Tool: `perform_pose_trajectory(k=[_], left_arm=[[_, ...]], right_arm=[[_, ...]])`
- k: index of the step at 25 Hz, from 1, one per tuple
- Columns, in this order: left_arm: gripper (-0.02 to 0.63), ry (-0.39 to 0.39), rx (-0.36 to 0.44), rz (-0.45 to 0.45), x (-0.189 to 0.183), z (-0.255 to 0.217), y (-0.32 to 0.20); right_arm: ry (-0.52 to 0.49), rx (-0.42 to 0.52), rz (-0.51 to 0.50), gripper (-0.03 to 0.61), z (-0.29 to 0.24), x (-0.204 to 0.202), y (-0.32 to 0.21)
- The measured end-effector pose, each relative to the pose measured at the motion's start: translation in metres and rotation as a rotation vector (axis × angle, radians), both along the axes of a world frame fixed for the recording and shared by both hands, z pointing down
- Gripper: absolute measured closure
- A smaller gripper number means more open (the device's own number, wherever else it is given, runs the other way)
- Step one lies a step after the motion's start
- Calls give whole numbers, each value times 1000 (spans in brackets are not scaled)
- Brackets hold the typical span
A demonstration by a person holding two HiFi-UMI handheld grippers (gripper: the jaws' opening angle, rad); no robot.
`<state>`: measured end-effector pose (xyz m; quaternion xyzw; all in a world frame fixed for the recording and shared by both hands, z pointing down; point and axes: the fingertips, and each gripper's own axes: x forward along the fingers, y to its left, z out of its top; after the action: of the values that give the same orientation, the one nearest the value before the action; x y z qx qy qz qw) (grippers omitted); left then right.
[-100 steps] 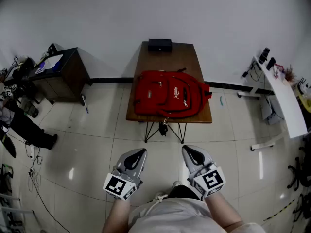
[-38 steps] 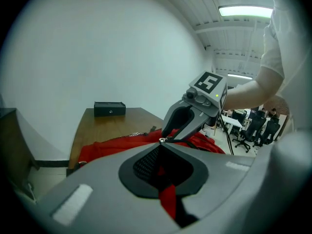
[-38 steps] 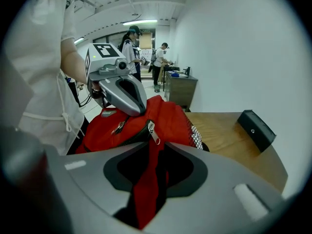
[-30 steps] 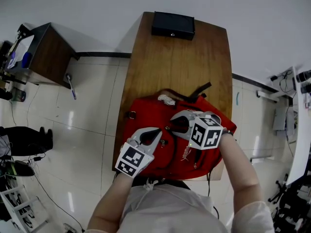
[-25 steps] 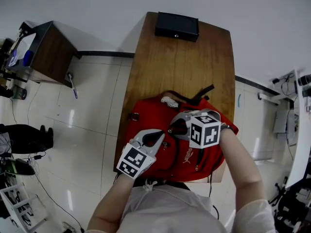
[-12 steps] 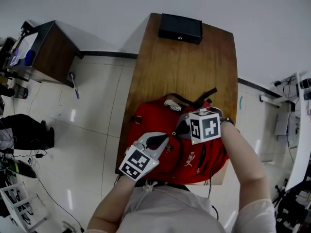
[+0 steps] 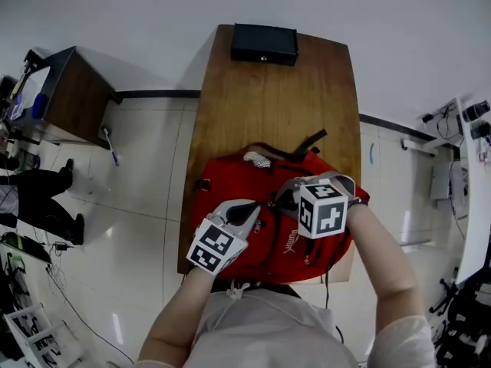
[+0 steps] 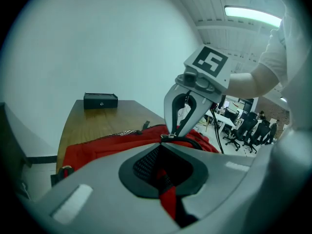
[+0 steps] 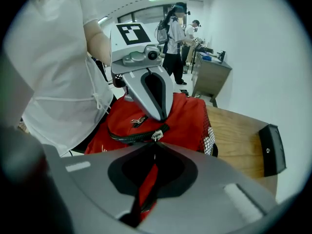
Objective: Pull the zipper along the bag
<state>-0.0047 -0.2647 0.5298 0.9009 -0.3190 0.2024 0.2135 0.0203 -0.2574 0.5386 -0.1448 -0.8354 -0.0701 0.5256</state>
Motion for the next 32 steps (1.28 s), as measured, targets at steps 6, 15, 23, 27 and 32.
perform_pose_trajectory(k=[6, 15, 23, 27, 32], left_arm=[[607, -22, -7, -7, -1, 7, -2], [607, -27, -25, -14, 1, 6, -5], [607, -7, -42, -32, 1, 5, -7], [607, 3, -43, -39, -1, 4, -7], [607, 22, -52, -43, -2, 5, -10]], right_arm=[[28, 0, 86, 569, 5, 23, 27], [2, -15, 271, 569, 25, 26, 66], [4, -50, 379, 569, 39, 19, 105], [-8, -76, 442, 569, 42, 16, 118], [-21, -133, 471, 569, 51, 10, 141]])
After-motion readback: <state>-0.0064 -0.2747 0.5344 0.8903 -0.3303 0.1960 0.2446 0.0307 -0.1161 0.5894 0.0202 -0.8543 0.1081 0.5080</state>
